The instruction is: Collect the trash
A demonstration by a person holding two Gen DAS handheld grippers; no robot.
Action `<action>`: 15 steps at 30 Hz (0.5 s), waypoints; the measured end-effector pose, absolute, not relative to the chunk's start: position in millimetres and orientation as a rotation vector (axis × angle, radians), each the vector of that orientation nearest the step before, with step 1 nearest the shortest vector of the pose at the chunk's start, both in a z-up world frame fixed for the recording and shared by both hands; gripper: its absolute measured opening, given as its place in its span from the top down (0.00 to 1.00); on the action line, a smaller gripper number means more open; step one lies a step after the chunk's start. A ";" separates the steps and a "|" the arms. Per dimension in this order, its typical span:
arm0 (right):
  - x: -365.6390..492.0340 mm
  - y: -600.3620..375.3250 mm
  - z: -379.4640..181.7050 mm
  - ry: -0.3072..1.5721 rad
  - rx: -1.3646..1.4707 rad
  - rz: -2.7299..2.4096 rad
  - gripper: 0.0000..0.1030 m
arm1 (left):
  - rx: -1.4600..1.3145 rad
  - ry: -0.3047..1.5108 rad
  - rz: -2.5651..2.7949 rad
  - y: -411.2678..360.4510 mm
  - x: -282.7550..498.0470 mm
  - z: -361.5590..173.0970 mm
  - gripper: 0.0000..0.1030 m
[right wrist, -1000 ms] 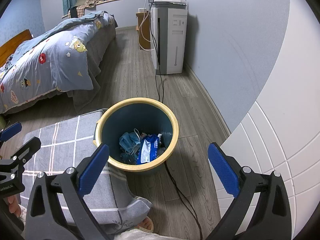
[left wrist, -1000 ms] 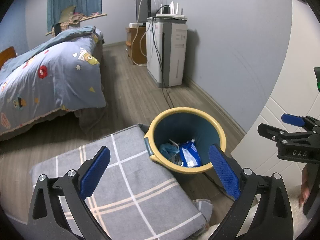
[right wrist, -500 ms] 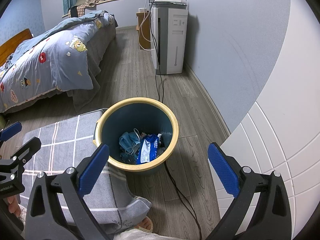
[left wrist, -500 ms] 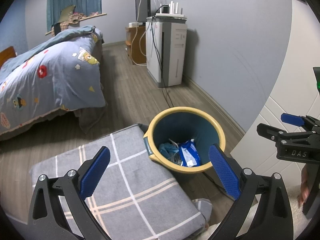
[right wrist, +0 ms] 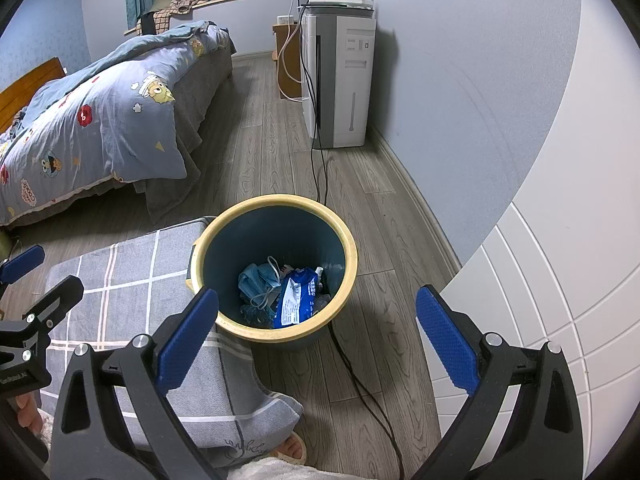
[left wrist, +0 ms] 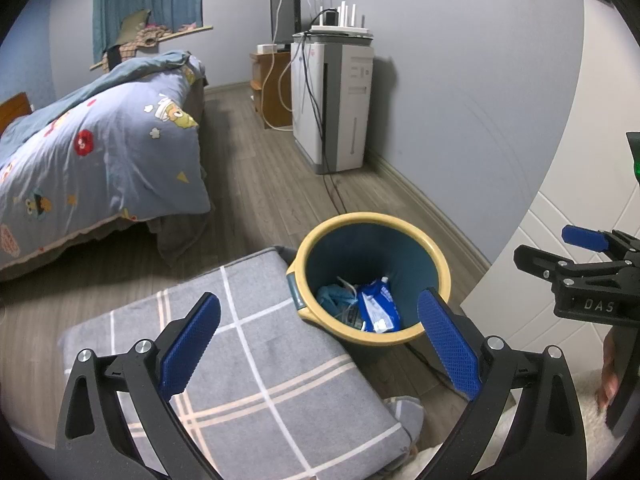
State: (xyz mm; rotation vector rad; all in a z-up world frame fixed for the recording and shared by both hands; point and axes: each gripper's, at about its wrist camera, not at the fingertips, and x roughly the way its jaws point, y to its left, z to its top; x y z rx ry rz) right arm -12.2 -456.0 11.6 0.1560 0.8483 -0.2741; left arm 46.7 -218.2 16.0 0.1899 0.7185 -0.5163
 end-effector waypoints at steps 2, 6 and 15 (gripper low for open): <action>-12.2 -456.2 11.5 0.849 0.157 -0.274 0.05 | 0.189 0.720 -0.514 -218.0 46.7 16.0 0.05; -11.8 -456.6 11.7 0.848 0.156 -0.273 0.05 | 0.169 0.737 -0.531 -215.2 47.2 11.3 0.05; -9.3 -459.2 5.8 0.868 0.184 -0.286 0.05 | 0.186 0.734 -0.511 -209.2 49.6 9.5 0.05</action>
